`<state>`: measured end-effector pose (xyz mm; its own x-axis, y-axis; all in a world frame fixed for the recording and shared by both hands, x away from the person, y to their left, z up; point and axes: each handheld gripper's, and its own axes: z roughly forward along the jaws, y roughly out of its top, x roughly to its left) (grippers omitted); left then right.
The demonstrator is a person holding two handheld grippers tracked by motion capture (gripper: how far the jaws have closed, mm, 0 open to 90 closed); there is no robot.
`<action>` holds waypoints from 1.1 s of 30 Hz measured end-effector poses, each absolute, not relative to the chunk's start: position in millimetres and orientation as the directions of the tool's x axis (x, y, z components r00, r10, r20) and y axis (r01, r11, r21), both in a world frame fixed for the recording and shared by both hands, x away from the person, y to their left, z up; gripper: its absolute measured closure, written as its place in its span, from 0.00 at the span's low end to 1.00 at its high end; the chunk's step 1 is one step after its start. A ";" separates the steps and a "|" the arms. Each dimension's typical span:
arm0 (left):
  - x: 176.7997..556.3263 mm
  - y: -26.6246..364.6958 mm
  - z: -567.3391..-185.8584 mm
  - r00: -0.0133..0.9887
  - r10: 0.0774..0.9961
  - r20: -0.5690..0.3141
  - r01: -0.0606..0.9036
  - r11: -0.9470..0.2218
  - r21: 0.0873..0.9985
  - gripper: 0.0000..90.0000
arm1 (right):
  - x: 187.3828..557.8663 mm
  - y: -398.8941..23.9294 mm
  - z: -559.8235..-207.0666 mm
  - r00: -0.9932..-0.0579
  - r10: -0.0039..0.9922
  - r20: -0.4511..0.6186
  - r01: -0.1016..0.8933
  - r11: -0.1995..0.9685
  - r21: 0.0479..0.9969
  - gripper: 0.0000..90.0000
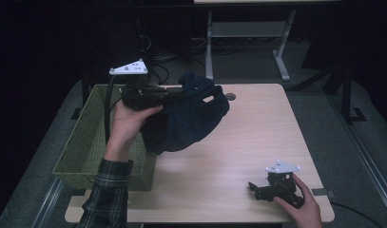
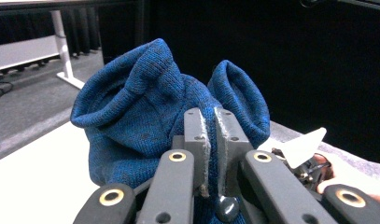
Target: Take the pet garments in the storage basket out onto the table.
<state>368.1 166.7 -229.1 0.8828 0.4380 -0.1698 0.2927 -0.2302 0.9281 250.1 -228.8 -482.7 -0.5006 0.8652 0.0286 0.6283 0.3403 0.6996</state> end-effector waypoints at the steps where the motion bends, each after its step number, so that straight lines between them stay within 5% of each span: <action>1: 368.6 163.5 -230.4 0.884 0.434 -0.173 0.294 -0.228 0.928 0.94 | 250.1 -228.8 -482.7 -0.501 0.865 0.028 0.628 0.341 0.700 0.00; 33: 409.7 58.7 -314.2 0.909 0.351 -0.225 0.334 -0.292 0.896 0.94 | 250.0 -228.7 -482.6 -0.500 0.866 0.028 0.629 0.340 0.699 0.00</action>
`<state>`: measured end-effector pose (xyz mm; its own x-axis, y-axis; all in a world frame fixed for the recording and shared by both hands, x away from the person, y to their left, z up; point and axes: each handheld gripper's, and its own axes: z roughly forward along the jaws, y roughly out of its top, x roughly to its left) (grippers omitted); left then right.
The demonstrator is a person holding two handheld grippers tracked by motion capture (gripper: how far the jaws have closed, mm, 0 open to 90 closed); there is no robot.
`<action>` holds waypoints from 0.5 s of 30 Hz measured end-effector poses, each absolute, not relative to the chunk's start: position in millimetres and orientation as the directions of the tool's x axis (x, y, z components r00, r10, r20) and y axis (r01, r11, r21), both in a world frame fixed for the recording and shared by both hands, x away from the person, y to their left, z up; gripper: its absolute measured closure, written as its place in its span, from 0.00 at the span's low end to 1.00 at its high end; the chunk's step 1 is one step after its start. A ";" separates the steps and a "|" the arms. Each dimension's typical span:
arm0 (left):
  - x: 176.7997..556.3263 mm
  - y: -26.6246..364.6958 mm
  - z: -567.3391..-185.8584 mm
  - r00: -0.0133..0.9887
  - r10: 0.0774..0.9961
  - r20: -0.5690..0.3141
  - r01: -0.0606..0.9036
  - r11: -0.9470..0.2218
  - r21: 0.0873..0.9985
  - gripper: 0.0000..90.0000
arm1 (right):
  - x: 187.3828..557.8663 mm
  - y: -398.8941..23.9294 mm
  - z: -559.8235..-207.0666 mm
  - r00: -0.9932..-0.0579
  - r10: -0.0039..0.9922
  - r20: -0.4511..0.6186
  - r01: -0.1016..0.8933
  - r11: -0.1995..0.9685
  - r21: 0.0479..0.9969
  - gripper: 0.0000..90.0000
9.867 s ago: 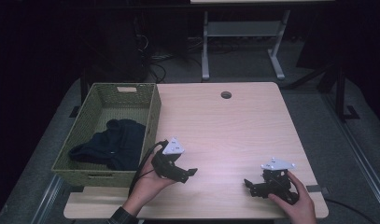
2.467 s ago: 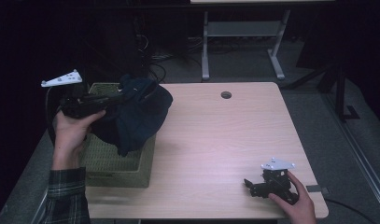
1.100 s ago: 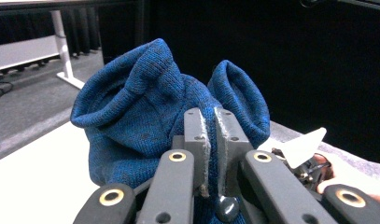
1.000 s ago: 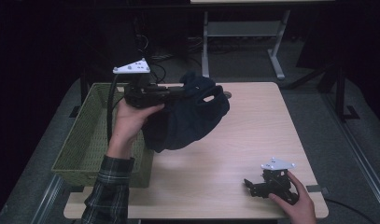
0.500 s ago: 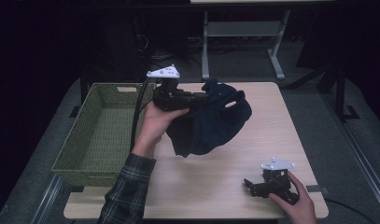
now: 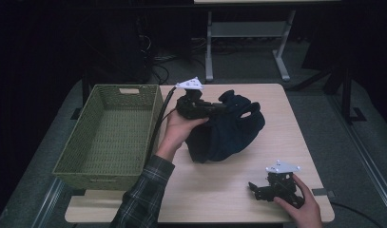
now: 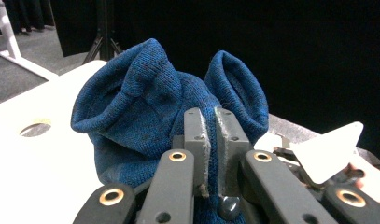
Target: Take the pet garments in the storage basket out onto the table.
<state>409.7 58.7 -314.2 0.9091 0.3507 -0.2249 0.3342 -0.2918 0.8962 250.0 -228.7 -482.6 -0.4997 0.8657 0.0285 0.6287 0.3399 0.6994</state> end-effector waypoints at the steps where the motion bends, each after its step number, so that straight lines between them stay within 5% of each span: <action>1: 411.2 56.1 -317.3 0.908 0.354 -0.223 0.334 -0.293 0.896 0.94 | 250.0 -228.7 -482.6 -0.500 0.866 0.028 0.629 0.340 0.699 0.00; 15: 425.5 29.9 -360.1 0.901 0.373 -0.222 0.355 -0.337 0.872 0.93 | 250.1 -228.8 -482.6 -0.500 0.865 0.028 0.628 0.341 0.700 0.01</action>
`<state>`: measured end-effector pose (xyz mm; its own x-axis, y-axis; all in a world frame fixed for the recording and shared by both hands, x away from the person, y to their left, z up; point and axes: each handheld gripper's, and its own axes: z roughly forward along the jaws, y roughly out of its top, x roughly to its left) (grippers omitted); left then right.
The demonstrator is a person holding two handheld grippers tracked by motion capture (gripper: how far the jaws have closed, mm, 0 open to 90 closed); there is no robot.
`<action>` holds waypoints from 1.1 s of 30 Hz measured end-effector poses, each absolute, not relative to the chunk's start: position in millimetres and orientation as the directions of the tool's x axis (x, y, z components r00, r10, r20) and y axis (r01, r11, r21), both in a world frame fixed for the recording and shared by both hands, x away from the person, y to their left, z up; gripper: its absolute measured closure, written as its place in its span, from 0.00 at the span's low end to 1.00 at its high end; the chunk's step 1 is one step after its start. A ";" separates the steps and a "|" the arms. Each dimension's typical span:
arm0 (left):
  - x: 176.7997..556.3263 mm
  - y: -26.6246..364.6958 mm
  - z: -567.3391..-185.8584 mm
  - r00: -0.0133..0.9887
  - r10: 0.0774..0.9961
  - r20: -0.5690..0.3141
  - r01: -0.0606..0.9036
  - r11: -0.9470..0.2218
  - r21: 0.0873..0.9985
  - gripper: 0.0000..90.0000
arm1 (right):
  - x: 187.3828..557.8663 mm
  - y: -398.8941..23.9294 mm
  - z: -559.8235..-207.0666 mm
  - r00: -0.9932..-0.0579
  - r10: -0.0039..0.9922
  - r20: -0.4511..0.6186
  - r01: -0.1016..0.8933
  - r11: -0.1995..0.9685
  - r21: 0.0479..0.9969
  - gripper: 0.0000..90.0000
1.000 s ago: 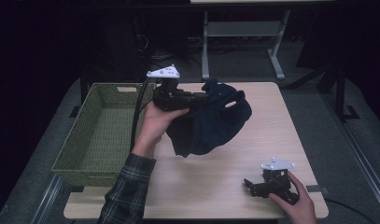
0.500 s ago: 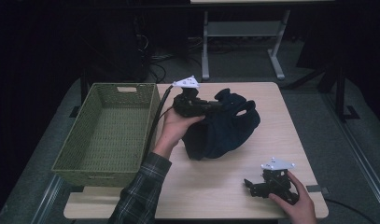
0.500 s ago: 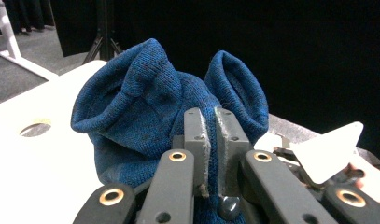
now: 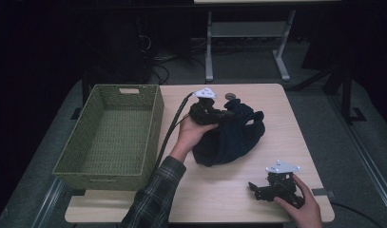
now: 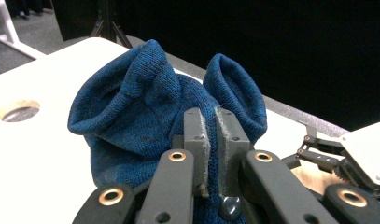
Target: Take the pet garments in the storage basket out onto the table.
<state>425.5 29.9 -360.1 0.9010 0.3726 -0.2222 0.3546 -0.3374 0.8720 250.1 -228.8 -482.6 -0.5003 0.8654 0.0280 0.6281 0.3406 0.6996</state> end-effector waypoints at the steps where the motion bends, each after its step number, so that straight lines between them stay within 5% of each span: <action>1: 426.4 28.7 -362.9 0.900 0.376 -0.220 0.357 -0.345 0.868 0.93 | 250.1 -228.8 -482.6 -0.500 0.865 0.028 0.628 0.340 0.700 0.00; 11: 435.2 21.3 -390.2 0.884 0.407 -0.229 0.391 -0.376 0.840 0.90 | 249.8 -228.6 -482.6 -0.500 0.865 0.031 0.631 0.340 0.698 0.01; 27: 427.2 34.3 -395.4 0.849 0.488 -0.203 0.434 -0.425 0.794 0.30 | 249.1 -228.4 -482.6 -0.503 0.864 0.033 0.630 0.340 0.698 0.00; 33: 421.4 40.8 -390.6 0.837 0.516 -0.180 0.435 -0.430 0.791 0.17 | 249.0 -228.5 -482.6 -0.504 0.863 0.033 0.630 0.341 0.698 0.00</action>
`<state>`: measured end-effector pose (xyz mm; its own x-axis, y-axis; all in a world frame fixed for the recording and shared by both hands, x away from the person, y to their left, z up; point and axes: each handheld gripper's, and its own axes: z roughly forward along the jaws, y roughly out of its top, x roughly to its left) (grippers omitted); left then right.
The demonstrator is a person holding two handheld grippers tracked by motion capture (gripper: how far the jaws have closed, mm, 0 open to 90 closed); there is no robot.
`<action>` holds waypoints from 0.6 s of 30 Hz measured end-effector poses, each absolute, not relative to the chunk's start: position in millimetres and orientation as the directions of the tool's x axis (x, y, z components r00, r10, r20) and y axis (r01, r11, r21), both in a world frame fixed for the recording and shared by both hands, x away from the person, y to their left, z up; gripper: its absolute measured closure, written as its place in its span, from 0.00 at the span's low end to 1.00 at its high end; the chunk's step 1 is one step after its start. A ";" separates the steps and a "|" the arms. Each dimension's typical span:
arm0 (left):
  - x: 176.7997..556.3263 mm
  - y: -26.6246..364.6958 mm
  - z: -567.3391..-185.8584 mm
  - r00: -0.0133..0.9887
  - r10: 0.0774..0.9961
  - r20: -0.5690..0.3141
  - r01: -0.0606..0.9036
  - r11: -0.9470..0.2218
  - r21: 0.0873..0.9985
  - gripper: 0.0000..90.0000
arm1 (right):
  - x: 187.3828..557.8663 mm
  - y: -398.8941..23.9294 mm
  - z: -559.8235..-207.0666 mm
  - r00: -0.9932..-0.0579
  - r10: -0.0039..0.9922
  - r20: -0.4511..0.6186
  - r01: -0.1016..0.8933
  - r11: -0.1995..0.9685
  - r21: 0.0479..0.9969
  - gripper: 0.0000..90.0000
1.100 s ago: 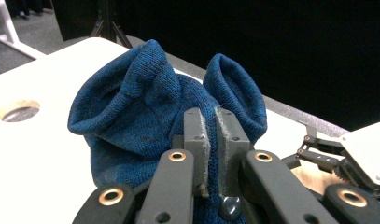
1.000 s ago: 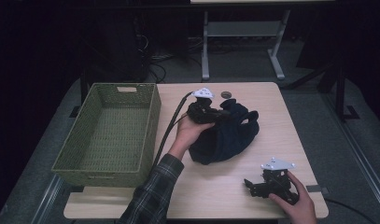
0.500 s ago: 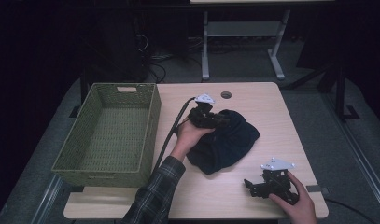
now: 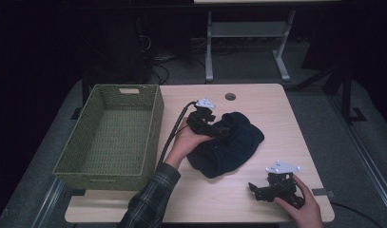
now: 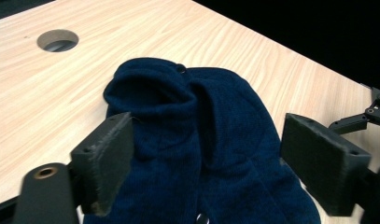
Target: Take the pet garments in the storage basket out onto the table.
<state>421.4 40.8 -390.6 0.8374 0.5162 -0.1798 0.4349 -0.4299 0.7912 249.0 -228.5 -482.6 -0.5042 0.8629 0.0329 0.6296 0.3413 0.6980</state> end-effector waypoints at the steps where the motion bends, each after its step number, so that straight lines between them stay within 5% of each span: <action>1: 420.0 42.3 -390.0 0.836 0.520 -0.175 0.434 -0.431 0.791 0.16 | 249.0 -228.5 -482.6 -0.504 0.863 0.033 0.629 0.341 0.698 0.00; 18: 383.8 68.5 -391.5 0.822 0.552 -0.141 0.427 -0.433 0.793 0.15 | 249.6 -228.8 -482.7 -0.509 0.860 0.029 0.626 0.347 0.699 0.00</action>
<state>383.8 68.5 -391.5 0.8218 0.5519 -0.1413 0.4275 -0.4334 0.7934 249.6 -228.8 -482.7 -0.5090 0.8603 0.0288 0.6259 0.3469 0.6985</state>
